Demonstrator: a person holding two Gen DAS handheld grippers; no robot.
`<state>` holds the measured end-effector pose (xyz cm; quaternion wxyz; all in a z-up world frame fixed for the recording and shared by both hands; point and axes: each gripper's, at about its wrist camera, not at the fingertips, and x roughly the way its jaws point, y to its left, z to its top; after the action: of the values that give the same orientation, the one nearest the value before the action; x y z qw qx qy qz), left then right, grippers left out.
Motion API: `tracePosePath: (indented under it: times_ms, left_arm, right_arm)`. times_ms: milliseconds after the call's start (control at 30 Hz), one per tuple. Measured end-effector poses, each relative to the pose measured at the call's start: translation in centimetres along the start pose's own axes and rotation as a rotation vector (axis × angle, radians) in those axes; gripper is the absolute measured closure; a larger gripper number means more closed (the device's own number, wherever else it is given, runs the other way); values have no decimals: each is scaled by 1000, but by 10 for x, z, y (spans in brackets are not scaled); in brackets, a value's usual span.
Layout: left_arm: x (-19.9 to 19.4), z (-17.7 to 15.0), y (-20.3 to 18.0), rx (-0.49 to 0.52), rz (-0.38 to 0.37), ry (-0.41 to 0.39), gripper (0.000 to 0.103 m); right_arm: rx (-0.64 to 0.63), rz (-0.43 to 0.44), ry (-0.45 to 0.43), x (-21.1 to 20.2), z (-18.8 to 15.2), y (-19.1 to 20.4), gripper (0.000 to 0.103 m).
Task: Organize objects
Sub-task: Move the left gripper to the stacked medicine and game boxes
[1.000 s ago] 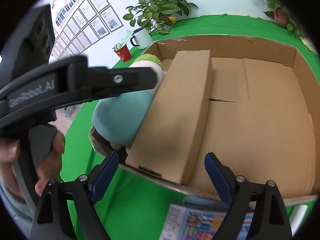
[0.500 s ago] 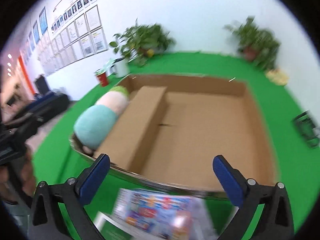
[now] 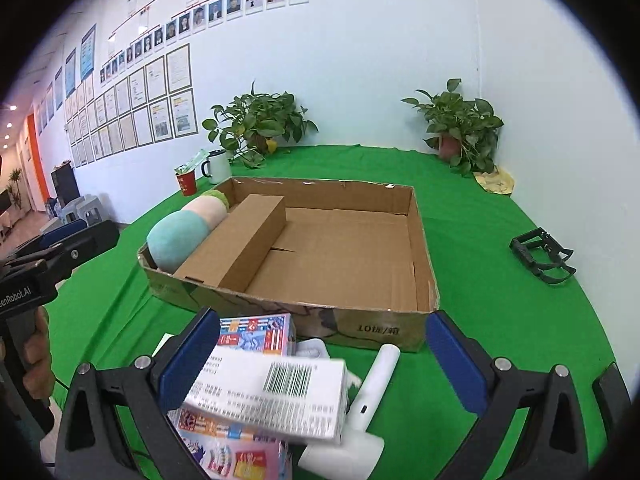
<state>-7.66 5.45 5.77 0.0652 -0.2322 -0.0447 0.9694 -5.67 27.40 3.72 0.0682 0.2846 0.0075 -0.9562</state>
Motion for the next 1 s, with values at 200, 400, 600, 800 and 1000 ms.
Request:
tracePosePath:
  times_ms: [200, 400, 600, 800, 1000]
  left_arm:
    - [-17, -10, -30, 62, 7, -21, 0]
    - [-18, -18, -41, 72, -46, 20, 0]
    - [-7, -27, -33, 69, -105, 86, 0]
    - [8, -49, -16, 47, -165, 152, 0]
    - [26, -70, -4, -6, -201, 243, 2]
  right_arm:
    - [4, 28, -10, -12, -13, 6, 1]
    - [15, 50, -5, -15, -26, 8, 1]
    - [16, 144, 17, -16, -45, 0, 1]
    - [-9, 225, 64, -13, -69, -1, 1]
    - [-67, 272, 58, -4, -70, 13, 1]
